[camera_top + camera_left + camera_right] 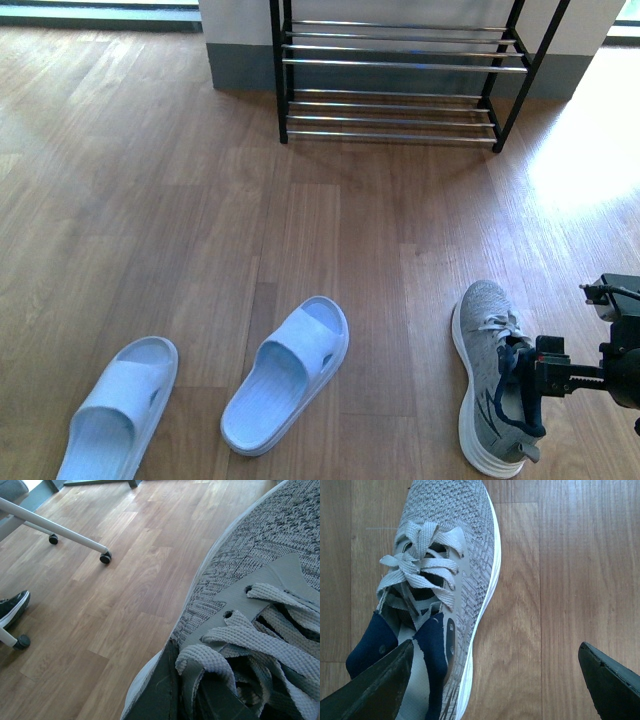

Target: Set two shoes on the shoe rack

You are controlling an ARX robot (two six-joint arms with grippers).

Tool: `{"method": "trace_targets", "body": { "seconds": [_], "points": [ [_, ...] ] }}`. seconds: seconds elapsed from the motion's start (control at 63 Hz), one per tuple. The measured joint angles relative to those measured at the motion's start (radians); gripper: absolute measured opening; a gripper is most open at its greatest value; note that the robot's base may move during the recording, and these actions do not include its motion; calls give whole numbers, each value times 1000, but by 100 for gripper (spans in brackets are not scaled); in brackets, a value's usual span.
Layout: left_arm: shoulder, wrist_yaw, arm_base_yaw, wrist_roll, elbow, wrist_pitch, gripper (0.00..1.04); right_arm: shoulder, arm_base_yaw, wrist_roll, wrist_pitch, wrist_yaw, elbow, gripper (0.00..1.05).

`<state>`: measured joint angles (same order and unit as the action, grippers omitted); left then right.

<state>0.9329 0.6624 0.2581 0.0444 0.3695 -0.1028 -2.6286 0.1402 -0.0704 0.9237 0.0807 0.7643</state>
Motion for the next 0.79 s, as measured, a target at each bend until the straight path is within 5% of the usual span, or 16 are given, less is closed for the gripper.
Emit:
{"method": "trace_targets", "body": {
  "seconds": [0.349, 0.794],
  "points": [
    [0, 0, 0, 0, 0, 0, 1, -99, -89, 56, 55, -74, 11, 94],
    [0, 0, 0, 0, 0, 0, 1, -151, -126, 82, 120, -109, 35, 26]
  ]
}}
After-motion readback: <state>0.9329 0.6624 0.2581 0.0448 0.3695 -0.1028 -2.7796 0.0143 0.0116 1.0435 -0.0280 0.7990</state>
